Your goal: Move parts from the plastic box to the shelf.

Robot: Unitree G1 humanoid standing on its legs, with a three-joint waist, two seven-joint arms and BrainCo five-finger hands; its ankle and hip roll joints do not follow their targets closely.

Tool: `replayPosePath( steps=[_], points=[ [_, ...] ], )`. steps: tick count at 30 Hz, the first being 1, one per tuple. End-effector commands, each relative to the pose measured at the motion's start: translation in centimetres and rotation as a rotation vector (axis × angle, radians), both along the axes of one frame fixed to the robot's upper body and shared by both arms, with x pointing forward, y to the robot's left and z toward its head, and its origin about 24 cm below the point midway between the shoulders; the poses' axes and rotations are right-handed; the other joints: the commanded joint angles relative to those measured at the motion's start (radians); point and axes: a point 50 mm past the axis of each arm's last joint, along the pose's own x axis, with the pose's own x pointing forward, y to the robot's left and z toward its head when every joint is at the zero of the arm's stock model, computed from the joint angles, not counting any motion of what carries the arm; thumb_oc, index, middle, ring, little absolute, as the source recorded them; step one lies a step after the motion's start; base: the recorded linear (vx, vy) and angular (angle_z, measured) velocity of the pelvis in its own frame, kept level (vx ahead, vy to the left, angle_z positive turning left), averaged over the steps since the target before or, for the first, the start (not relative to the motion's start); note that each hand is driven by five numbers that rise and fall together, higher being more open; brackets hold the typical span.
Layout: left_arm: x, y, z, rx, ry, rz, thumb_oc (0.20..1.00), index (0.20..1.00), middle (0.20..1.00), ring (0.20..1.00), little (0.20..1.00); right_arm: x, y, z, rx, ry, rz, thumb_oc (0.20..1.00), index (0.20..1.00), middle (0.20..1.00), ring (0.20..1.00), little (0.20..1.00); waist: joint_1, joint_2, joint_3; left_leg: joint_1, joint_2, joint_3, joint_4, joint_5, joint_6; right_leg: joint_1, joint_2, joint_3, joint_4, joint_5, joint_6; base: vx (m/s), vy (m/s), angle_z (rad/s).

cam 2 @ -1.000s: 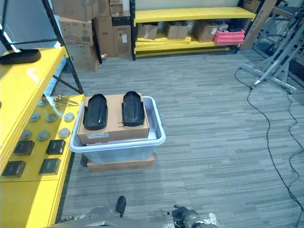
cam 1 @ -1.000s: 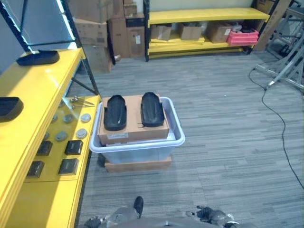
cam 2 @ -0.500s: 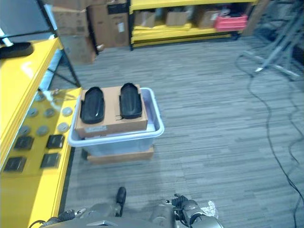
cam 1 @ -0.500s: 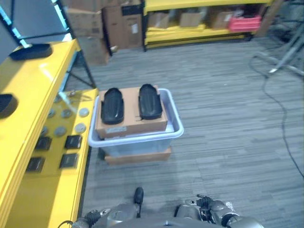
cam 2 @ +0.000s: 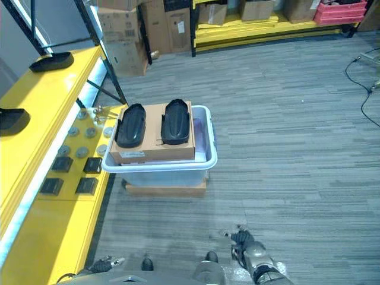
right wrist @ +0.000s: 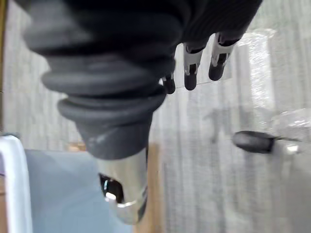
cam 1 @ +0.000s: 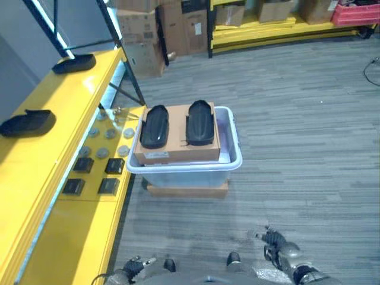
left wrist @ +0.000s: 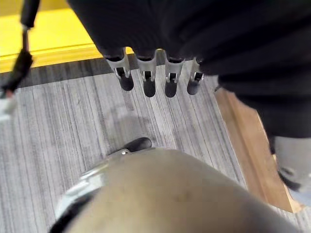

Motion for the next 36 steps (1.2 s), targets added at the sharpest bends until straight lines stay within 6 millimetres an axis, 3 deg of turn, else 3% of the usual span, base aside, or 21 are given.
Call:
replayPosePath(
  steps=[1, 6, 9, 10, 11, 13, 14, 15, 17, 24, 27, 29, 31, 32, 33, 34, 36],
  points=[
    [0.5, 2.6, 0.3, 0.084, -0.008, 0.004, 1.0, 1.0, 1.0, 1.0, 1.0, 2.5, 2.3, 0.5, 0.046, -0.103, 0.013, 1.0, 1.0, 1.0, 1.0, 1.0, 0.02, -0.075, 0.014, 0.011, -0.027, -0.019, -0.016, -0.076, -0.003, 0.086, -0.047, -0.012, -0.152, 0.011, 0.068, 0.03, 0.159, -0.18],
    [0.6, 3.0, 0.4, 0.091, -0.013, 0.022, 1.0, 1.0, 1.0, 1.0, 1.0, 2.9, 2.6, 0.8, 0.031, -0.114, 0.053, 1.0, 1.0, 1.0, 1.0, 1.0, 0.029, -0.09, 0.014, 0.009, -0.046, -0.025, 0.005, -0.095, 0.012, 0.092, -0.065, -0.006, -0.152, 0.018, 0.081, 0.0, 0.147, -0.13],
    [1.3, 2.7, 0.5, 0.084, -0.023, 0.016, 1.0, 1.0, 1.0, 1.0, 1.0, 3.5, 2.5, 1.1, 0.002, -0.112, 0.07, 1.0, 1.0, 1.0, 1.0, 1.0, 0.028, -0.09, 0.03, 0.0, -0.105, -0.058, 0.039, -0.14, 0.063, 0.028, -0.14, 0.016, 0.023, 0.024, 0.11, -0.01, 0.292, 0.07],
    [1.4, 2.7, 0.5, 0.089, -0.02, 0.011, 1.0, 1.0, 1.0, 1.0, 1.0, 3.7, 2.7, 1.2, 0.004, -0.117, 0.074, 1.0, 1.0, 1.0, 1.0, 1.0, 0.028, -0.092, 0.043, 0.009, -0.122, -0.059, 0.038, -0.146, 0.08, -0.01, -0.165, 0.032, 0.096, 0.06, 0.122, -0.01, 0.285, 0.06],
    [1.2, 2.8, 0.4, 0.095, -0.007, 0.0, 1.0, 1.0, 1.0, 1.0, 1.0, 4.2, 2.8, 1.5, -0.002, -0.134, 0.082, 1.0, 1.0, 1.0, 1.0, 1.0, 0.017, -0.093, 0.061, 0.02, -0.13, -0.059, 0.037, -0.149, 0.094, -0.042, -0.176, 0.047, 0.166, 0.103, 0.131, -0.01, 0.236, -0.05],
    [0.5, 2.9, 0.3, 0.102, 0.026, -0.008, 1.0, 1.0, 1.0, 1.0, 1.0, 4.3, 3.3, 1.5, 0.003, -0.14, 0.089, 1.0, 1.0, 1.0, 1.0, 1.0, 0.012, -0.084, 0.081, 0.036, -0.126, -0.05, 0.034, -0.156, 0.107, -0.098, -0.179, 0.041, 0.26, 0.112, 0.124, 0.1, 0.184, -0.36],
    [0.1, 3.2, 0.2, 0.102, 0.043, 0.011, 1.0, 1.0, 1.0, 1.0, 1.0, 3.9, 3.6, 1.2, 0.016, -0.132, 0.102, 1.0, 1.0, 1.0, 1.0, 1.0, 0.004, -0.086, 0.074, 0.065, -0.127, -0.048, 0.016, -0.167, 0.103, -0.118, -0.146, 0.003, 0.206, 0.059, 0.1, 0.18, 0.072, -0.42],
    [0.0, 3.2, 0.2, 0.102, 0.044, 0.011, 1.0, 1.0, 1.0, 1.0, 1.0, 3.9, 3.6, 1.2, 0.015, -0.131, 0.103, 1.0, 1.0, 1.0, 1.0, 1.0, 0.003, -0.084, 0.076, 0.07, -0.123, -0.049, 0.014, -0.167, 0.102, -0.112, -0.143, 0.0, 0.204, 0.058, 0.098, 0.22, 0.006, -0.36],
    [0.7, 3.2, 0.4, 0.088, 0.015, 0.035, 1.0, 1.0, 1.0, 1.0, 1.0, 3.7, 3.7, 1.1, 0.0, -0.125, 0.134, 1.0, 1.0, 1.0, 1.0, 1.0, -0.016, -0.094, 0.076, 0.099, -0.131, -0.078, 0.001, -0.179, 0.096, -0.133, -0.072, 0.0, 0.074, 0.048, 0.092, 0.21, -0.072, -0.01],
    [2.1, 3.0, 0.7, 0.079, -0.042, 0.043, 1.0, 1.0, 1.0, 1.0, 1.0, 2.9, 3.5, 0.5, -0.024, -0.084, 0.143, 1.0, 1.0, 1.0, 1.0, 1.0, -0.01, -0.093, 0.042, 0.099, -0.115, -0.108, 0.035, -0.205, 0.072, -0.063, -0.039, 0.006, -0.004, 0.026, 0.06, 0.18, -0.146, 0.26],
    [2.8, 2.3, 0.8, 0.052, -0.081, 0.041, 1.0, 1.0, 1.0, 1.0, 1.0, 2.8, 2.5, 0.6, -0.028, -0.077, 0.114, 1.0, 1.0, 1.0, 1.0, 1.0, 0.007, -0.086, 0.047, -0.004, -0.138, -0.128, 0.326, -0.143, 0.01, 0.012, -0.033, -0.005, -0.028, -0.011, 0.019, 0.21, -0.164, 0.34],
    [4.0, 2.2, 1.2, 0.055, -0.126, 0.044, 1.0, 1.0, 1.0, 1.0, 1.0, 3.2, 1.9, 1.1, -0.037, -0.096, 0.095, 1.0, 1.0, 1.0, 1.0, 1.0, 0.022, -0.102, 0.086, -0.148, -0.155, -0.128, 0.573, -0.023, -0.052, 0.043, -0.052, -0.024, -0.031, -0.02, -0.003, 0.04, -0.115, 0.27],
    [4.2, 2.4, 1.3, 0.062, -0.137, 0.064, 1.0, 1.0, 1.0, 1.0, 1.0, 3.4, 1.4, 1.3, -0.046, -0.099, 0.09, 1.0, 1.0, 1.0, 1.0, 1.0, 0.033, -0.119, 0.094, -0.197, -0.132, -0.094, 0.593, -0.037, -0.054, 0.069, -0.062, -0.04, -0.053, -0.03, -0.009, 0.14, -0.065, 0.08],
    [4.3, 2.4, 1.4, 0.06, -0.147, 0.066, 1.0, 1.0, 1.0, 1.0, 1.0, 3.3, 1.2, 1.4, -0.054, -0.096, 0.091, 1.0, 1.0, 1.0, 1.0, 1.0, 0.037, -0.12, 0.091, -0.195, -0.096, -0.072, 0.526, -0.046, -0.047, 0.089, -0.062, -0.049, -0.07, -0.036, -0.005, 0.35, 0.048, 0.01],
    [4.6, 2.3, 1.5, 0.06, -0.172, 0.054, 1.0, 1.0, 1.0, 1.0, 1.0, 3.6, 0.5, 1.9, -0.074, -0.123, 0.085, 1.0, 1.0, 1.0, 1.0, 1.0, 0.041, -0.121, 0.081, -0.169, -0.021, -0.045, 0.312, -0.072, -0.034, 0.111, -0.063, -0.056, -0.101, -0.042, 0.019, 0.26, 0.089, 0.0],
    [4.6, 2.3, 1.5, 0.06, -0.171, 0.053, 1.0, 1.0, 1.0, 1.0, 1.0, 3.6, 0.5, 1.9, -0.074, -0.122, 0.085, 1.0, 1.0, 1.0, 1.0, 1.0, 0.044, -0.121, 0.085, -0.157, -0.021, -0.042, 0.302, -0.069, -0.035, 0.117, -0.063, -0.053, -0.103, -0.042, 0.019, 0.23, 0.136, -0.04],
    [4.9, 2.3, 1.7, 0.07, -0.192, 0.018, 1.0, 1.0, 1.0, 1.0, 1.0, 3.9, 0.0, 2.5, -0.092, -0.154, 0.068, 1.0, 1.0, 1.0, 1.0, 1.0, 0.051, -0.109, 0.083, -0.155, 0.023, -0.07, 0.127, -0.017, -0.035, 0.137, -0.052, -0.057, -0.126, -0.05, 0.04, 0.12, 0.127, -0.15]
  ],
)
